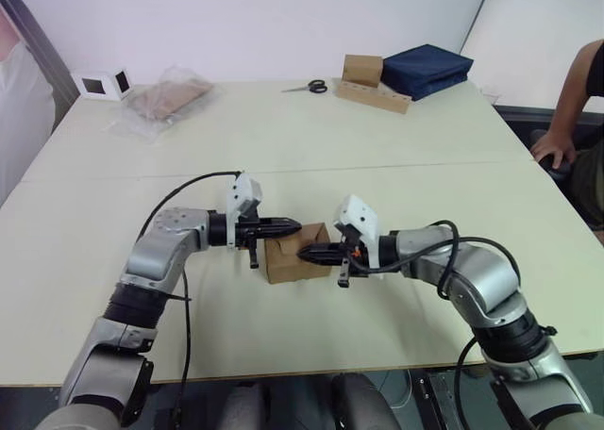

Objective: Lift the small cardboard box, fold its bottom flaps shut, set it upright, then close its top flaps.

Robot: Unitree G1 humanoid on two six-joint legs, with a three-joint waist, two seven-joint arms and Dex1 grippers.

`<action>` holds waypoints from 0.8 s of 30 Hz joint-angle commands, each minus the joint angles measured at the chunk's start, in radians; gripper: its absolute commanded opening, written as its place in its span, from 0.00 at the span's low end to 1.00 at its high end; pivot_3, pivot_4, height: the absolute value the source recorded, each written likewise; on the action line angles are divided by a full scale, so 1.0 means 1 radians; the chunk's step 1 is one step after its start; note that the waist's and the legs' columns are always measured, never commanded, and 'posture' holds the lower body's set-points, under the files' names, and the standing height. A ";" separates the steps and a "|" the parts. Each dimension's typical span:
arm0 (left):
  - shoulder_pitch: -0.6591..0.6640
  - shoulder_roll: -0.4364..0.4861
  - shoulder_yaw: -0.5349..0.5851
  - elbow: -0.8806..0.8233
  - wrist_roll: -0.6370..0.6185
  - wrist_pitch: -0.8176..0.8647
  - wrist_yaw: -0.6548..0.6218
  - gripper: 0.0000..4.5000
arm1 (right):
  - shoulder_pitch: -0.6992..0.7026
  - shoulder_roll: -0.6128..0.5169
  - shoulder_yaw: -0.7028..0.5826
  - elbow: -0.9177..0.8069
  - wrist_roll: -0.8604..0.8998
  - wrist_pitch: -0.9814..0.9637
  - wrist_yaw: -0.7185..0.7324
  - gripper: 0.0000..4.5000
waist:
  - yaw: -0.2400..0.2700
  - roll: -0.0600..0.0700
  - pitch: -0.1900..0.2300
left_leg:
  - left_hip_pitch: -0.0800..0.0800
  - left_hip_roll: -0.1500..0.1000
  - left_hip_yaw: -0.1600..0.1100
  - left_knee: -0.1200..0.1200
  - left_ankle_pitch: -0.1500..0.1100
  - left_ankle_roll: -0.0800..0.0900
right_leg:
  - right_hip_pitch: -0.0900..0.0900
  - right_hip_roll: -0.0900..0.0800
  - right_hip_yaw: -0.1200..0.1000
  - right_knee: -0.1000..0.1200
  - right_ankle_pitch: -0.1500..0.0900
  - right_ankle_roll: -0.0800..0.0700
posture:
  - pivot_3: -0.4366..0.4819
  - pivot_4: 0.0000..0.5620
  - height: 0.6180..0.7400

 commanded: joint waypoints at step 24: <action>-0.010 0.011 0.020 -0.060 -0.021 0.007 -0.016 0.00 | -0.015 -0.032 -0.043 -0.035 0.017 0.001 0.040 0.00 | 0.001 0.000 0.000 | 0.000 0.000 0.000 0.000 0.000 0.000 | 0.000 0.000 0.000 0.000 0.000 0.000 | 0.48 0.27 1.00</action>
